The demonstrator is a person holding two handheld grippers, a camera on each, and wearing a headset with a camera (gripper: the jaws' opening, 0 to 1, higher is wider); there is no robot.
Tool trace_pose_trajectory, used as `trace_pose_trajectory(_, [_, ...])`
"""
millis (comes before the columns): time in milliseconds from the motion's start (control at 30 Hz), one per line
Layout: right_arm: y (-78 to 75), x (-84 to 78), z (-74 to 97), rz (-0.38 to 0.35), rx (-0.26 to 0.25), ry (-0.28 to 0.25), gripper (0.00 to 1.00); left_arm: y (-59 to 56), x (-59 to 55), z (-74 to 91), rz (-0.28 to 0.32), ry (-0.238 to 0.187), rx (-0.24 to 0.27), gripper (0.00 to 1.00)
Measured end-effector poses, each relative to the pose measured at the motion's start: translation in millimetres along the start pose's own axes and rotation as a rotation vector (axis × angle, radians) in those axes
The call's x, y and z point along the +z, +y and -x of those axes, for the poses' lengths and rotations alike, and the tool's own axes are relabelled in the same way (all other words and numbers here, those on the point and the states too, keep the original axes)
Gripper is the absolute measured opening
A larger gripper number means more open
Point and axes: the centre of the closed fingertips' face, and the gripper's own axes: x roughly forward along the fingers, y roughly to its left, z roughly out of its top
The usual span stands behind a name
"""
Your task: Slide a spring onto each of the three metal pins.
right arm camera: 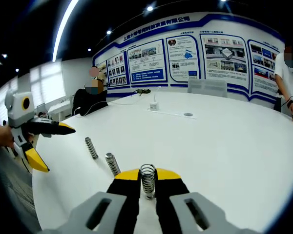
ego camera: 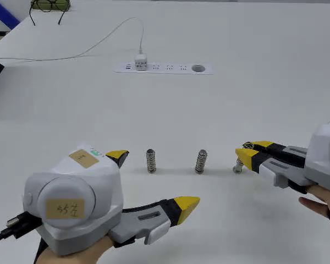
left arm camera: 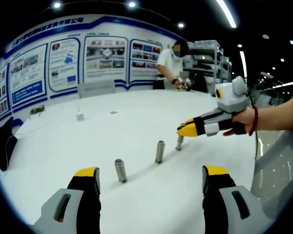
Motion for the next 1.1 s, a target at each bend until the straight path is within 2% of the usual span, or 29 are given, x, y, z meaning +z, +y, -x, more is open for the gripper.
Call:
trace_pose_trajectory(300, [-1.6,-9.2,-3.7,0.002,-0.002,0.021,0.12,0.1,-1.0,0.1,-0.002,0.005,0.000,0.87])
trace_pose_trajectory(667, [1.1,-20.7,-6.5,0.037,-0.001,0.058,0.12,-0.2,-2.7,0.1,-0.005,0.013,0.000,0.86])
trace_pose_trajectory(967, [2.3,-22.4,-5.9,0.059,0.010,0.066,0.12,1.9,-3.5,0.6,-0.010,0.019,0.006,0.86])
trace_pose_trajectory(1100, [5.1,-21.2,-5.3,0.059,0.016,0.068,0.18,3.4,-2.5,1.3,-0.016,0.020,0.010,0.85])
